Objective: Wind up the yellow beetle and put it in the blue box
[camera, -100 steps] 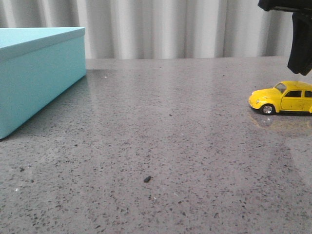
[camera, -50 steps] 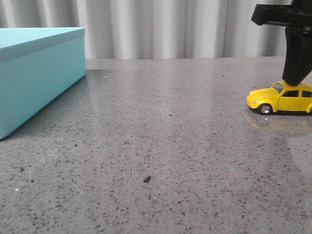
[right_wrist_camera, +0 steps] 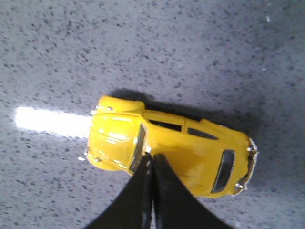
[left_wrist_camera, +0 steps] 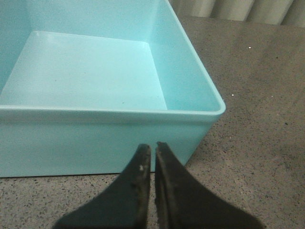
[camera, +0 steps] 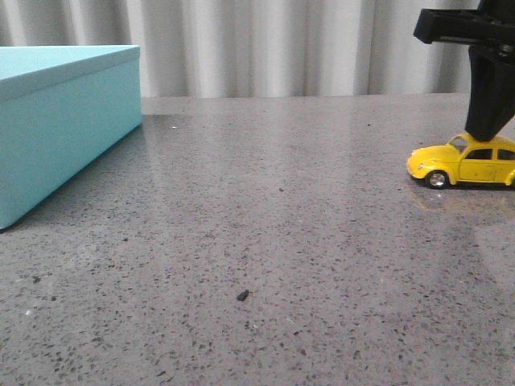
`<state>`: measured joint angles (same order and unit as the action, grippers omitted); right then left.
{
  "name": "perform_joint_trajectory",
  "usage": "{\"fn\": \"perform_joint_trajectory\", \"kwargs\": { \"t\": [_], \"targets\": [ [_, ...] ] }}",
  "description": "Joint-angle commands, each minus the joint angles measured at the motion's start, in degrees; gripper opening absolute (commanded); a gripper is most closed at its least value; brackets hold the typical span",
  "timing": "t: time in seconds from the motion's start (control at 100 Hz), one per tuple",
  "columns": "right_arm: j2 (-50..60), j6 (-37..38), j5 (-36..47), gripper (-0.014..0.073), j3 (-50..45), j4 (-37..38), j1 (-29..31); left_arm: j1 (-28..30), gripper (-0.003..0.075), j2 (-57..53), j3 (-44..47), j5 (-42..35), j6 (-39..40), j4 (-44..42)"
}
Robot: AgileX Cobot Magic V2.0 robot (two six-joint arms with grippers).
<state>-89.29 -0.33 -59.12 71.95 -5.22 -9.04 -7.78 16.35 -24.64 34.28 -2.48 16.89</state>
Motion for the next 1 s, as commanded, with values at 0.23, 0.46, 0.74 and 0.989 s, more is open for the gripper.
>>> {"fn": "perform_joint_trajectory", "kwargs": {
  "t": [0.23, 0.46, 0.74, 0.989],
  "targets": [
    [0.8, 0.7, -5.4, -0.0052, 0.8, 11.9, 4.9, -0.3, -0.0021, 1.0, -1.5, -3.7, 0.0, 0.7],
    [2.3, 0.7, -2.1, -0.0052, 0.8, 12.4, 5.8, -0.3, -0.0021, 1.0, -1.5, -3.7, 0.0, 0.7],
    [19.4, -0.4, 11.4, -0.0052, 0.9, 10.1, -0.4, -0.3, -0.0021, 1.0, -1.5, -3.4, 0.0, 0.7],
    [38.8, -3.1, 22.4, -0.0052, -1.7, 10.1, -8.3, -0.3, -0.0021, 1.0, -1.5, -3.4, 0.0, 0.7]
  ]
}}
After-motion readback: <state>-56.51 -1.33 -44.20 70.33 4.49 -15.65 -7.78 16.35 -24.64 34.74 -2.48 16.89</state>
